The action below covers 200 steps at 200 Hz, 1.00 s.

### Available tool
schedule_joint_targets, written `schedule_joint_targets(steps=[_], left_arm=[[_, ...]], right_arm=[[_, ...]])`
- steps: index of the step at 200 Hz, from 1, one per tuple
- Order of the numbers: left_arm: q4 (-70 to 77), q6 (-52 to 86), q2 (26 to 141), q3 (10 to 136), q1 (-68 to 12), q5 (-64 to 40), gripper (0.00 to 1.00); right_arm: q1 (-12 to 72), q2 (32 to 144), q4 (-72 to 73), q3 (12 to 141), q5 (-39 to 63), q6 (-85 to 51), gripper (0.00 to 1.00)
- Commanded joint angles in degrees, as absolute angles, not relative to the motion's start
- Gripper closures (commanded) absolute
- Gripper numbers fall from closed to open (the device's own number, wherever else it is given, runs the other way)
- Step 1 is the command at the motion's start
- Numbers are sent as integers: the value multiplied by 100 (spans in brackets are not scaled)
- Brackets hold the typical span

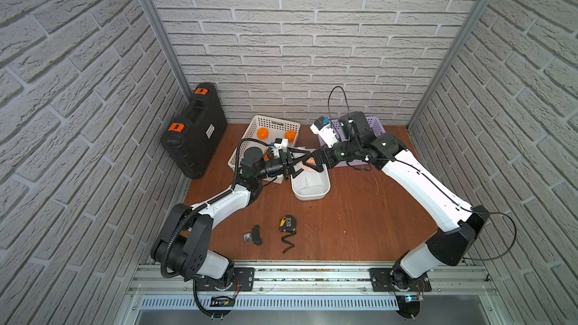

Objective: Remove foam nets from oranges
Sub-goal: Remove the foam net from the orange.

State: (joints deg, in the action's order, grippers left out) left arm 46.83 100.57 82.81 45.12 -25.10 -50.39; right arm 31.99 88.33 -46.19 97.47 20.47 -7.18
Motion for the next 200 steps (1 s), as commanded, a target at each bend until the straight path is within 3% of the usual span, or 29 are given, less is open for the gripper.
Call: schedule_joint_targets(steps=[1, 26, 47, 108, 121, 200], left_arm=[[4921, 9901, 8085, 4422, -2418, -5100, 51], [4899, 9846, 8120, 4429, -2409, -5063, 50], [4973, 9865, 8173, 4455, -2407, -5021, 51], [5156, 9940, 8235, 4463, -2421, -4831, 50], [5142, 9932, 8241, 4494, -2454, -4791, 50], [4793, 9702, 8251, 4708, -2649, -4675, 50]], right_arm=[[3049, 8146, -3880, 9170, 1931, -1298, 6], [2859, 7228, -3222, 8044, 1865, -1813, 9], [2665, 6663, -2753, 7204, 2005, -2296, 21], [2566, 6441, -1805, 6036, 2414, -3354, 77], [2583, 6672, -1767, 6188, 2662, -3484, 83], [2695, 7176, -891, 6126, 2955, -4033, 84]])
